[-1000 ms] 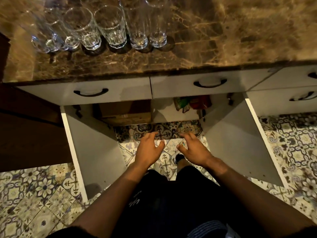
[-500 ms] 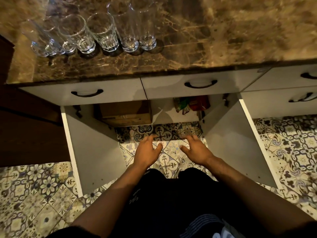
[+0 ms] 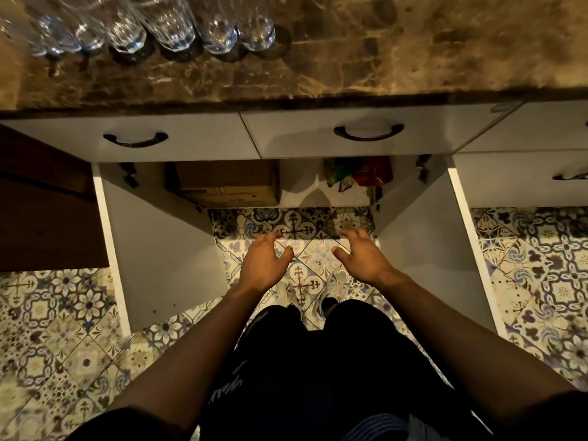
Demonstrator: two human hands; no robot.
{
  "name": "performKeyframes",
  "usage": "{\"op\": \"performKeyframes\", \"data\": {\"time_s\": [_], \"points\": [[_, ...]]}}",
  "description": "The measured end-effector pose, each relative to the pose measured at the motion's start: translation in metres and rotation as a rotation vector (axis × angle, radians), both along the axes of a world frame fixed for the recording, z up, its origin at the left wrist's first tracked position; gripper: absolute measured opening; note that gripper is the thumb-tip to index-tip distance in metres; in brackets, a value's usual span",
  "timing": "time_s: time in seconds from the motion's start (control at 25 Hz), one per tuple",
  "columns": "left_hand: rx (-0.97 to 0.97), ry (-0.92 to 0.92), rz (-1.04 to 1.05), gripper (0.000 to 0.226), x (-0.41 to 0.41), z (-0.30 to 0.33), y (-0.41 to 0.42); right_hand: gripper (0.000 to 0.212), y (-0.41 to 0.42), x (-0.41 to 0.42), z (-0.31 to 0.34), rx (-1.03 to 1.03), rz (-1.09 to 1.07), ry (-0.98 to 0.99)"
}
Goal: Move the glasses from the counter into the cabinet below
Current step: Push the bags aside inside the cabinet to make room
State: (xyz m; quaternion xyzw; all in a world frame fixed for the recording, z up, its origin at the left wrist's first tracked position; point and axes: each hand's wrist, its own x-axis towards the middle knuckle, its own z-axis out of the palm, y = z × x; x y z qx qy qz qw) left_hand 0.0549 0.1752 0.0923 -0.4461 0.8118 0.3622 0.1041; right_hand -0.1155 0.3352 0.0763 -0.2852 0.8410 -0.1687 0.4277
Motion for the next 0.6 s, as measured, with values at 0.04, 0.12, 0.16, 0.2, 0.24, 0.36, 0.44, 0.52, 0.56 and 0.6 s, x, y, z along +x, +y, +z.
{"op": "performKeyframes", "data": {"time_s": [0.04, 0.12, 0.16, 0.2, 0.24, 0.36, 0.44, 0.52, 0.56, 0.6], "points": [[0.002, -0.005, 0.002, 0.050, -0.001, -0.006, -0.001, 0.058, 0.000, -0.001, -0.005, 0.004, -0.005, 0.003], [0.008, -0.020, -0.001, 0.051, -0.005, -0.021, -0.005, 0.058, -0.001, -0.002, -0.015, 0.015, -0.026, 0.008], [0.016, -0.029, 0.000, 0.051, -0.008, -0.029, -0.007, 0.058, -0.003, -0.003, -0.021, 0.025, -0.050, 0.005], [0.021, -0.030, -0.005, 0.052, -0.009, -0.039, -0.010, 0.058, -0.003, -0.003, -0.028, 0.030, -0.072, 0.003], [0.025, -0.033, -0.003, 0.051, -0.009, -0.043, -0.012, 0.057, -0.003, -0.001, -0.030, 0.026, -0.088, 0.003], [0.012, -0.022, -0.023, 0.049, -0.013, -0.073, -0.020, 0.054, -0.002, 0.002, -0.052, 0.002, -0.198, 0.017], [0.010, -0.023, -0.024, 0.049, -0.017, -0.098, -0.026, 0.053, -0.003, 0.005, -0.073, 0.004, -0.250, 0.019], [0.013, -0.024, -0.031, 0.051, -0.022, -0.134, -0.030, 0.054, -0.003, 0.002, -0.109, 0.024, -0.278, 0.034], [0.023, -0.023, -0.028, 0.051, -0.024, -0.149, -0.030, 0.055, -0.002, -0.001, -0.125, 0.033, -0.288, 0.037], [0.034, -0.009, -0.019, 0.052, -0.028, -0.163, -0.030, 0.056, -0.002, -0.005, -0.140, 0.036, -0.292, 0.041]]}}
